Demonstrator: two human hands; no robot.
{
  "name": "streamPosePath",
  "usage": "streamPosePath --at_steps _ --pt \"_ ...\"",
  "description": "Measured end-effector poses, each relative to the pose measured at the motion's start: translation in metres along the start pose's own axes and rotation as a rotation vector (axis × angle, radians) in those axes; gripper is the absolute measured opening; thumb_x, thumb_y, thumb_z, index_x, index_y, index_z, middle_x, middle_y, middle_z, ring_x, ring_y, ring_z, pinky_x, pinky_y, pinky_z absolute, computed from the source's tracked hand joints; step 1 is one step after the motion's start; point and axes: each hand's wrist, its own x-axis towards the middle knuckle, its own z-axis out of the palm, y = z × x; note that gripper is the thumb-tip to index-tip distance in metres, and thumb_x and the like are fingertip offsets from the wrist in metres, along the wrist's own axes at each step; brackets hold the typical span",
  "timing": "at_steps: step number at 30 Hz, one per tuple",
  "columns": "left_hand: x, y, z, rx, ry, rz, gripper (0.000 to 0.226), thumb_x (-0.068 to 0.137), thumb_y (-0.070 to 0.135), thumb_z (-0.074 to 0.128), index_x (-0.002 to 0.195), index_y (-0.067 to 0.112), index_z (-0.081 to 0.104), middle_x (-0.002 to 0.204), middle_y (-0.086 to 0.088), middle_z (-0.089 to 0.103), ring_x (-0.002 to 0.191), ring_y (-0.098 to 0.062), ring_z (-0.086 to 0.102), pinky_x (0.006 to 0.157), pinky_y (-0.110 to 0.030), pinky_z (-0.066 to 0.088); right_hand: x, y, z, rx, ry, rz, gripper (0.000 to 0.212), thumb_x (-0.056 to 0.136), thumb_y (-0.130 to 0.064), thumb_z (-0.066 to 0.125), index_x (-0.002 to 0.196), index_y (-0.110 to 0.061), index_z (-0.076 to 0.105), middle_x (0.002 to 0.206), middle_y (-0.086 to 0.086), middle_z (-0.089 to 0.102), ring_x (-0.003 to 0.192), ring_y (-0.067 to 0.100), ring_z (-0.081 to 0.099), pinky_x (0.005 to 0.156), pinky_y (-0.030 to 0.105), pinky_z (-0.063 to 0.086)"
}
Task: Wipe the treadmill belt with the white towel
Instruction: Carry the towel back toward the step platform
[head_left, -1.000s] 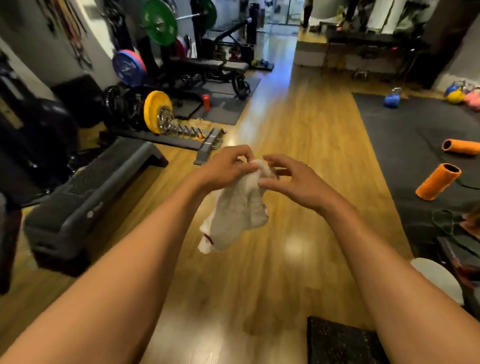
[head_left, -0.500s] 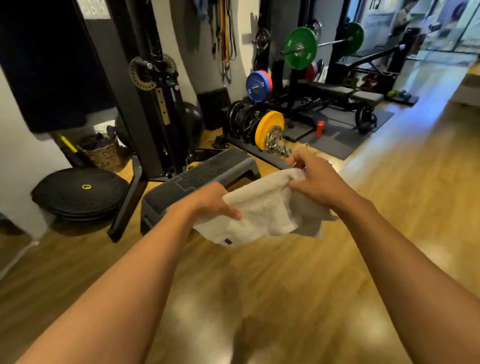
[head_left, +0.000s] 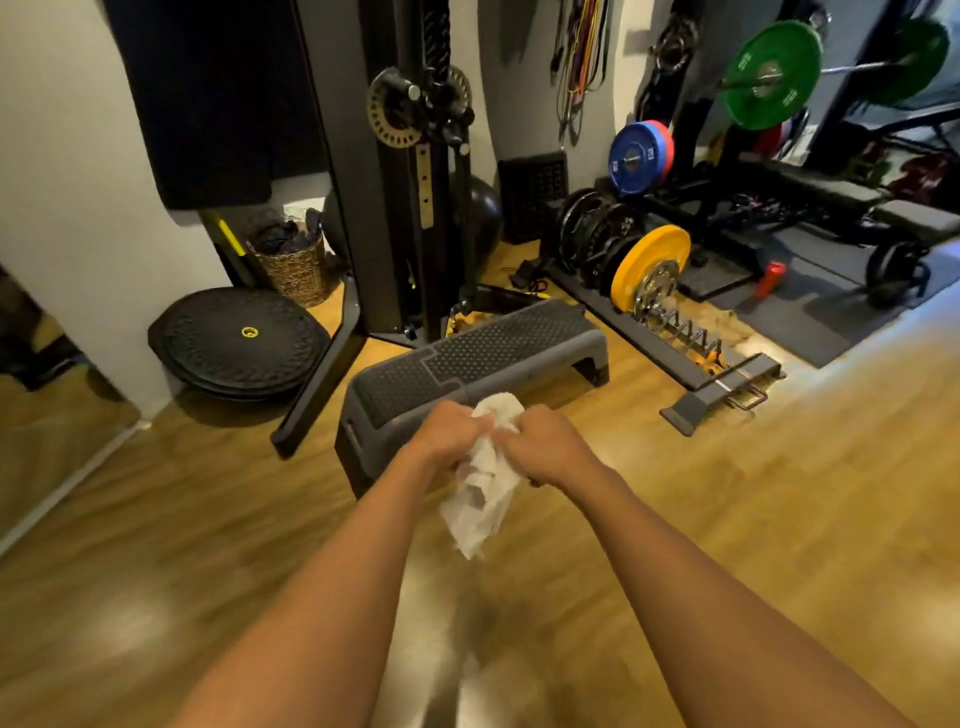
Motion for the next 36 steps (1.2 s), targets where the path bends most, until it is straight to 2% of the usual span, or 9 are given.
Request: streamPosePath --at_steps 5,8,13,17,20,25,28,32,36 --pt "0.068 0.023 -0.019 -0.25 -0.021 -0.112 0.045 0.087 0.049 0.06 0.104 0.008 0.067 0.098 -0.011 0.072 0.088 -0.028 0.07 0.078 -0.042 0.059 0.079 -0.017 0.011 -0.112 0.072 -0.149 0.025 0.095 -0.03 0.043 0.107 -0.016 0.06 0.1 0.007 0.066 0.09 0.026 0.061 0.066 0.03 0.038" --pt "0.115 0.034 -0.039 -0.371 -0.012 -0.132 0.032 0.085 0.03 0.067 0.105 0.005 0.069 0.094 -0.011 0.073 0.084 -0.026 0.07 0.066 -0.035 0.057 0.126 -0.017 0.0 0.073 -0.018 -0.329 0.022 0.095 -0.022 0.047 0.105 -0.017 0.066 0.098 0.001 0.065 0.088 0.015 0.057 0.072 0.029 0.04" --pt "0.196 0.065 -0.072 -0.43 0.055 -0.137 0.033 0.082 0.02 0.064 0.114 0.011 0.062 0.101 -0.01 0.069 0.093 -0.028 0.065 0.08 -0.039 0.055 0.243 0.016 -0.018 0.506 0.299 -0.064 0.03 0.093 -0.033 0.056 0.122 -0.023 0.059 0.121 -0.006 0.059 0.109 0.008 0.054 0.092 0.028 0.046" --pt "0.254 0.095 -0.092 -0.581 -0.03 -0.215 0.015 0.087 0.019 0.054 0.099 0.014 0.061 0.09 -0.01 0.069 0.084 -0.028 0.064 0.071 -0.035 0.052 0.341 0.028 -0.005 1.204 -0.233 0.291 0.065 0.085 -0.06 0.057 0.139 -0.026 0.043 0.134 -0.002 0.052 0.122 0.022 0.051 0.102 0.054 0.042" --pt "0.307 0.099 -0.102 -0.621 0.049 -0.253 0.007 0.09 0.019 0.051 0.093 0.017 0.057 0.091 -0.01 0.067 0.082 -0.026 0.062 0.067 -0.033 0.049 0.396 0.031 0.002 1.495 -0.5 0.311 0.055 0.087 -0.045 0.064 0.133 -0.017 0.051 0.128 0.014 0.061 0.119 0.035 0.057 0.103 0.057 0.04" --pt "0.403 0.072 -0.115 -0.53 0.252 -0.283 0.03 0.089 0.035 0.062 0.114 0.018 0.06 0.107 -0.005 0.068 0.095 -0.023 0.064 0.082 -0.038 0.054 0.494 0.024 0.017 1.088 -0.191 0.404 0.047 0.083 -0.021 0.072 0.126 -0.02 0.053 0.115 0.009 0.065 0.101 0.029 0.065 0.085 0.049 0.055" --pt "0.462 0.047 -0.114 -0.542 0.289 -0.297 0.035 0.088 0.026 0.068 0.121 0.014 0.063 0.11 -0.005 0.07 0.091 -0.02 0.065 0.068 -0.03 0.052 0.553 0.031 0.038 0.994 -0.215 0.396 0.046 0.084 -0.024 0.071 0.125 -0.022 0.052 0.113 0.005 0.065 0.098 0.025 0.066 0.082 0.046 0.057" --pt "0.553 -0.005 -0.106 -0.669 0.356 -0.383 0.032 0.092 0.017 0.062 0.124 0.015 0.061 0.114 -0.007 0.069 0.097 -0.024 0.066 0.084 -0.042 0.056 0.627 0.064 0.086 0.798 -0.382 0.471 0.053 0.08 -0.016 0.074 0.126 -0.018 0.049 0.112 0.005 0.065 0.095 0.025 0.067 0.079 0.049 0.058" --pt "0.637 -0.061 -0.086 -0.597 0.368 -0.461 0.036 0.091 0.009 0.062 0.127 0.013 0.058 0.117 -0.007 0.066 0.104 -0.026 0.063 0.09 -0.045 0.054 0.699 0.095 0.141 0.661 -0.206 0.41 0.058 0.081 -0.016 0.074 0.133 -0.016 0.048 0.121 0.009 0.058 0.1 0.026 0.061 0.08 0.042 0.056"
